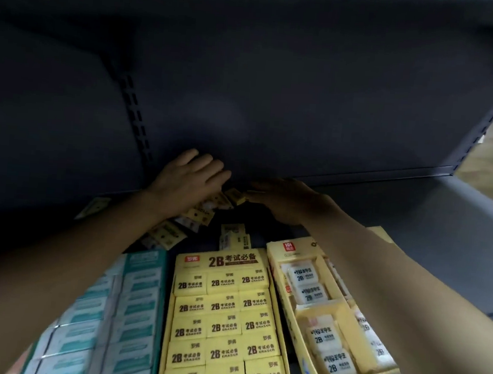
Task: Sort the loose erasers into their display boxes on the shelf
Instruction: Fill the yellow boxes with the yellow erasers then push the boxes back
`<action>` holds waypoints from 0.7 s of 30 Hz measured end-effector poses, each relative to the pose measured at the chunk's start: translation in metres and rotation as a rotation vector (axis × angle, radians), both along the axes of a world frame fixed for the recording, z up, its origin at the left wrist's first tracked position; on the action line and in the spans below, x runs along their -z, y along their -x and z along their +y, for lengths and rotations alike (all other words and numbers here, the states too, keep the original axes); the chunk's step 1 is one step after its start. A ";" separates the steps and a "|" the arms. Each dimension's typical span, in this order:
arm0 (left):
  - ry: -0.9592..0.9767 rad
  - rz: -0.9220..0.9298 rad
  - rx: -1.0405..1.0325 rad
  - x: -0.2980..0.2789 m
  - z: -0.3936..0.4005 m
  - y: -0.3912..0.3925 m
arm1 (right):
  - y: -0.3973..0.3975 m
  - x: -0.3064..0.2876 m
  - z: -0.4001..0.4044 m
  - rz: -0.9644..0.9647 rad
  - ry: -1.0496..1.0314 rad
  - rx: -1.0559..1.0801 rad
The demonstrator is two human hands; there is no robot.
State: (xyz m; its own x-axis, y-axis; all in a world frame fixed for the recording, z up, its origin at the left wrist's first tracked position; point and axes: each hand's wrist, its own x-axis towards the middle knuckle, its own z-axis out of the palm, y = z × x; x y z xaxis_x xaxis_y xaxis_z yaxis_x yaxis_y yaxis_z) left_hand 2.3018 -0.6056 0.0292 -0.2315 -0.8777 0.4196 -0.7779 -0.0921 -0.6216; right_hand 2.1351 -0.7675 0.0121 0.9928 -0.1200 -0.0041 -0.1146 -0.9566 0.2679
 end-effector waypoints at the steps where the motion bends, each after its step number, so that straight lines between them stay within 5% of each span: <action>1: 0.020 -0.004 0.010 0.000 0.005 0.000 | -0.003 0.003 0.000 -0.021 -0.022 0.000; 12: 0.089 0.085 0.036 0.000 0.039 0.017 | -0.013 0.006 0.009 -0.142 -0.212 0.075; 17: 0.085 0.600 -0.104 -0.011 0.047 0.047 | -0.007 -0.021 0.023 -0.282 -0.707 0.182; 21: 0.295 0.989 -0.286 -0.021 0.058 0.083 | 0.022 -0.047 0.053 -0.319 -1.444 0.154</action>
State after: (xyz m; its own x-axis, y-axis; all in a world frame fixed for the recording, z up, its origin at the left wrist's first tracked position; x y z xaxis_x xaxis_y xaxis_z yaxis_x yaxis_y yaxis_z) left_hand 2.2191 -0.5481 0.0501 0.5265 -0.6783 0.5126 -0.8495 -0.3948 0.3500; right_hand 2.1131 -0.7145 0.0593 0.9529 -0.3034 0.0015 -0.1070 -0.3407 -0.9341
